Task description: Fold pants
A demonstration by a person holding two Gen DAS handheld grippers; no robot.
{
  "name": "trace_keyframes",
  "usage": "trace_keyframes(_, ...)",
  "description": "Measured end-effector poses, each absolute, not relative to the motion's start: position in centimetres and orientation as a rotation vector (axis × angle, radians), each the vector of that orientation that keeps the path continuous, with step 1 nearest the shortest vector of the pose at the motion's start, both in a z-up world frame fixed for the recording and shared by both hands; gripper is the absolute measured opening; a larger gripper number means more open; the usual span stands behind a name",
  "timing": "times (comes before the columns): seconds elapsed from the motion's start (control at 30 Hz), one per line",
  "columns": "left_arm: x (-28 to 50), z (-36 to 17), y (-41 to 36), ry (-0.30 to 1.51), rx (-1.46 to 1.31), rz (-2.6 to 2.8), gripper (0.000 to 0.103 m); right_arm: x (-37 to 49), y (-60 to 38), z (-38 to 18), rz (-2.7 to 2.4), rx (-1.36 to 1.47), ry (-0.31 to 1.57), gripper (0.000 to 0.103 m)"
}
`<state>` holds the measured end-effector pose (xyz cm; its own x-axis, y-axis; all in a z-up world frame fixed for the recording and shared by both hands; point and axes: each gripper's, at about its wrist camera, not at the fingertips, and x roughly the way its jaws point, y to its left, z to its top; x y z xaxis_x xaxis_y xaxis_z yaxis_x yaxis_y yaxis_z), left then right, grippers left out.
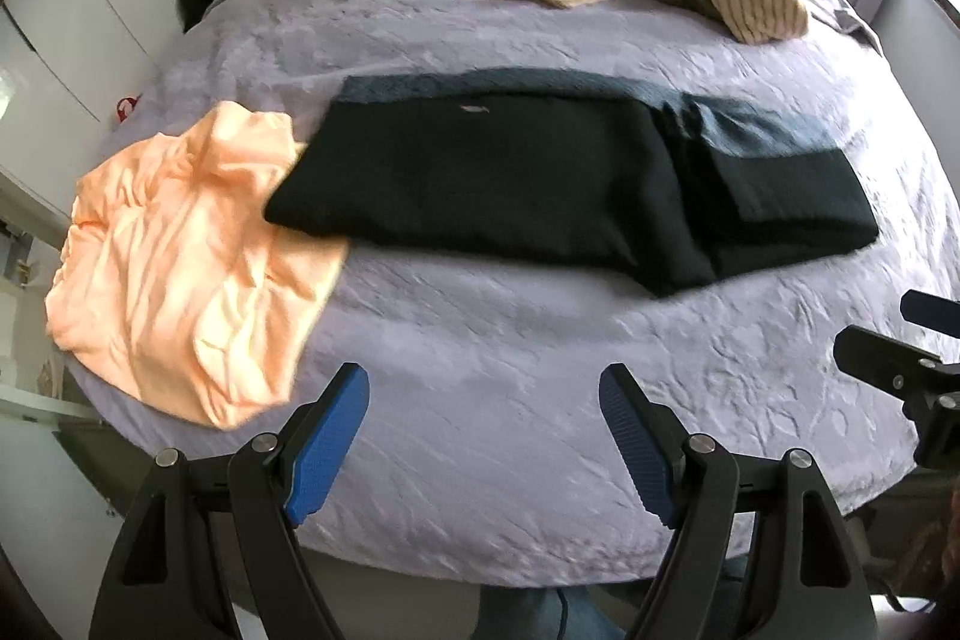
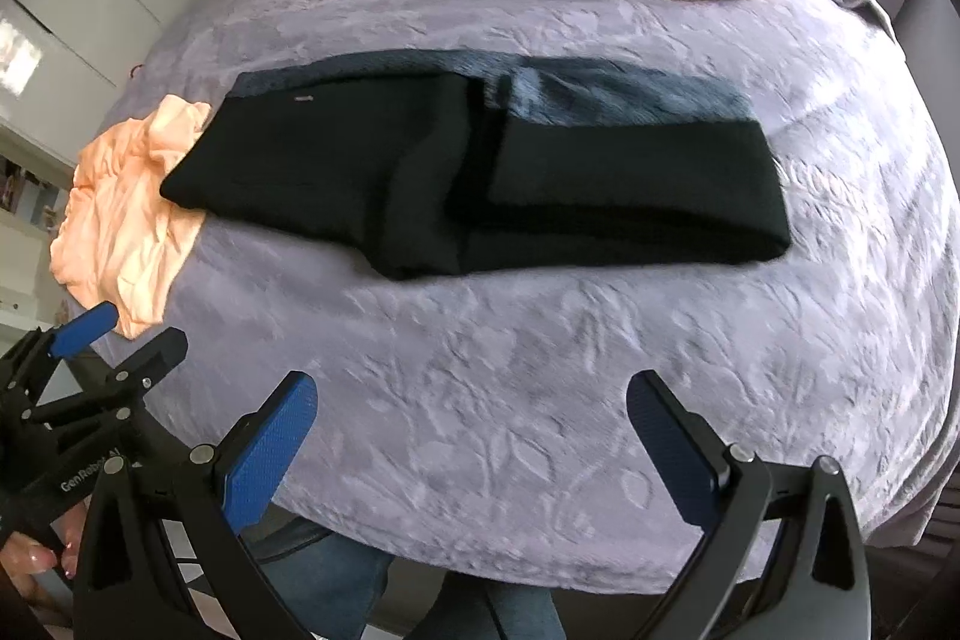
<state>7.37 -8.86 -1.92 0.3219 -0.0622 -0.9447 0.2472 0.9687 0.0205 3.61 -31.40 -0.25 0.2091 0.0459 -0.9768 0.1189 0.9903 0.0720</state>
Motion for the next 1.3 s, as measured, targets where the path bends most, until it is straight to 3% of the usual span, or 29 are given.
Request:
trace_keyframes(0.57,14.3,-5.1,-3.6,1.305,0.169,-0.249,0.08,9.7,-25.2,-2.9,-0.081,0.143,1.428,0.103)
trace_keyframes(1.3,16.7,-9.3,-6.3,1.434,0.131,-0.305,0.08,10.9,-28.1,-5.9,-0.153,0.15,1.558,0.103)
